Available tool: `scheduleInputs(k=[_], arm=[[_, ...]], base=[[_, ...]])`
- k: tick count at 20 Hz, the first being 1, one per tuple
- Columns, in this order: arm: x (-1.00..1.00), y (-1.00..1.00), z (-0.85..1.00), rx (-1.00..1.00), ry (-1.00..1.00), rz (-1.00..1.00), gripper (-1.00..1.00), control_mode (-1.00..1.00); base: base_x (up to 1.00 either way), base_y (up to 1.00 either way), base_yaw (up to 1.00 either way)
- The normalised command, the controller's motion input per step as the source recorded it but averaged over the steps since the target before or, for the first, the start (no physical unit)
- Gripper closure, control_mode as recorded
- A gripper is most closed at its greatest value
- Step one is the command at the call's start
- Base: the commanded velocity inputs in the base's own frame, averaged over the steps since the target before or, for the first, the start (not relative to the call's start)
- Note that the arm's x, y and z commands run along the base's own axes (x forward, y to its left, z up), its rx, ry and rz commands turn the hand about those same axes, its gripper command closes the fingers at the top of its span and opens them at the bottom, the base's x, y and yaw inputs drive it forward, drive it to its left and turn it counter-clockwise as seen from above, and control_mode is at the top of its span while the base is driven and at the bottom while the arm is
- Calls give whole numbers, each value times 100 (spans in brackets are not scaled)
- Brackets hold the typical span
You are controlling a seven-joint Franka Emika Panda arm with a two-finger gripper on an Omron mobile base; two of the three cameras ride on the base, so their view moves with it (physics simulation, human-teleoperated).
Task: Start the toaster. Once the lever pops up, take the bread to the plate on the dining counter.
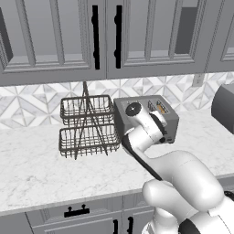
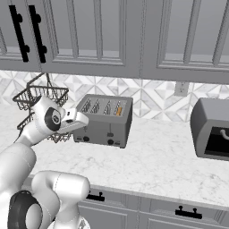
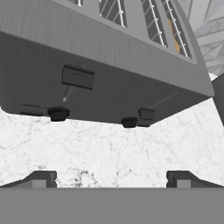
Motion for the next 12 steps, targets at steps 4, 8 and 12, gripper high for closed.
scheduleInputs(k=[4,8,12], arm=[[0,0,0,0,0,0,-100,-100],[0,0,0,0,0,0,-100,-100],[0,0,0,0,0,0,-100,-100]], base=[[0,0,0],[0,0,0],[0,0,0]])
